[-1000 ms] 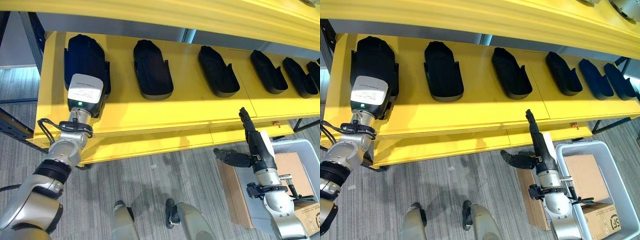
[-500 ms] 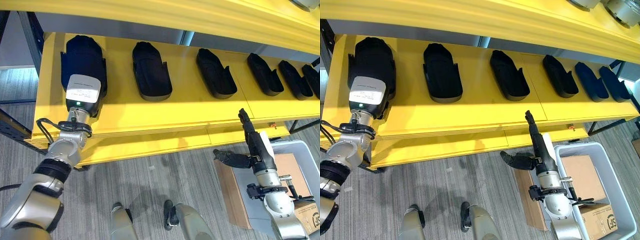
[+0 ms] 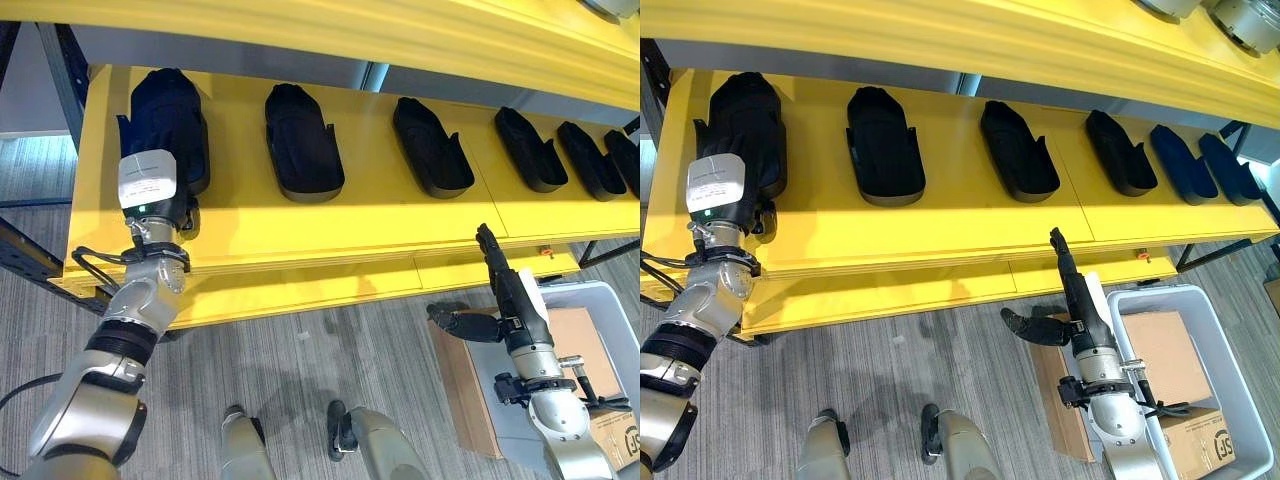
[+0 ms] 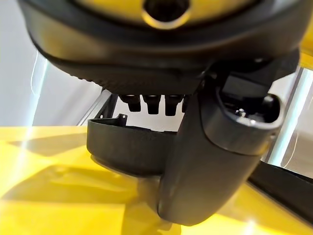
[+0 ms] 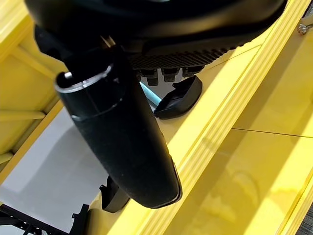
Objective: Move parts from the plastic box to the shelf.
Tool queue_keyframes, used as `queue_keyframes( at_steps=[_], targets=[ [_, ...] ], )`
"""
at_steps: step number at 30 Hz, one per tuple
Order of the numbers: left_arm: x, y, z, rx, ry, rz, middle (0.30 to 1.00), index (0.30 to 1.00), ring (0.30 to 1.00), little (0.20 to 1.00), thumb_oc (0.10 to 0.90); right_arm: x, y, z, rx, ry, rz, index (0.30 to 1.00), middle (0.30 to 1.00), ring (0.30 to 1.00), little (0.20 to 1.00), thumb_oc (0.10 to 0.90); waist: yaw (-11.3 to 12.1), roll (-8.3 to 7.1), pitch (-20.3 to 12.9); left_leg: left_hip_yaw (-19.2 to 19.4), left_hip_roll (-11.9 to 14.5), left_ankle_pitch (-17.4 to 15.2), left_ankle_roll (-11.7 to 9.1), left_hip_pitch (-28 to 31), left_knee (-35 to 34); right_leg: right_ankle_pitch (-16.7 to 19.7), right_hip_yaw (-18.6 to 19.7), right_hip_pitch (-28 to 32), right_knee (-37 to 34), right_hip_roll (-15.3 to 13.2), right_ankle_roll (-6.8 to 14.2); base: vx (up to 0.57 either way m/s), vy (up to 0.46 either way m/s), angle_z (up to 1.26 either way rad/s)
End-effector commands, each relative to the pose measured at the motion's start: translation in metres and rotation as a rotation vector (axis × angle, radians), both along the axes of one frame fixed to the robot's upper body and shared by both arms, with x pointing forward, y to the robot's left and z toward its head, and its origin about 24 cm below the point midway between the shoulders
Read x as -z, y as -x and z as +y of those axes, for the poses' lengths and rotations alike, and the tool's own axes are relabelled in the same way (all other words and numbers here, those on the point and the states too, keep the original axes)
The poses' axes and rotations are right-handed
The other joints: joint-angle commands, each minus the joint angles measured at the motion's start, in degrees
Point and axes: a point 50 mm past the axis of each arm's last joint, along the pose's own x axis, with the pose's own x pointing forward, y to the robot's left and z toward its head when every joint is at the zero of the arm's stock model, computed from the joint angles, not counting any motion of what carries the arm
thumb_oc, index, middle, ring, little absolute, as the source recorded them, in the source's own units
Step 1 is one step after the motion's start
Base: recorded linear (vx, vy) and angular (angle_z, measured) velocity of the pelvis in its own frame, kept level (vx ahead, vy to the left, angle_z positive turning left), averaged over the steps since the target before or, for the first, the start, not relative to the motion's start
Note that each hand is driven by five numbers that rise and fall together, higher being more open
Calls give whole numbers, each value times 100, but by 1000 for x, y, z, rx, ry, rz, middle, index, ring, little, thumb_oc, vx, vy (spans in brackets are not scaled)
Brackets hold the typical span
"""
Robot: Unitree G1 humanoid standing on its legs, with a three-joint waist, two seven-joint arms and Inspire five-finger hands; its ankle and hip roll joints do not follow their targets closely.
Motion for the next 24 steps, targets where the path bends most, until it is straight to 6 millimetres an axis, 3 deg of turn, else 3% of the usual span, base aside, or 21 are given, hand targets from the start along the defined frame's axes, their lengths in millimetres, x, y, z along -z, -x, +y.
queue_keyframes(
  at_steps=[1,12,24],
  targets=[
    [-26,0,-10,59,39,-149,1000,1000,1000,1000,900,-56,3,-3,-33,0,-267,1000,1000,1000,1000,900,-33,191,-347,104,359,-451,99,624,-101,-116,208,349,-145,126,41,0,0,0],
    [-17,16,-14,119,26,-128,1000,1000,1000,1000,900,-54,3,-8,2,1,-251,1000,1000,1000,1000,900,78,196,-304,93,326,-469,129,626,-126,-133,197,344,-130,110,32,0,0,0],
    [-26,46,-4,144,-98,-138,1000,1000,1000,1000,900,-53,2,-17,43,17,-243,1000,1000,1000,1000,900,256,252,-206,70,262,-488,169,605,-88,-152,197,321,-76,74,7,0,0,0]
  ],
)
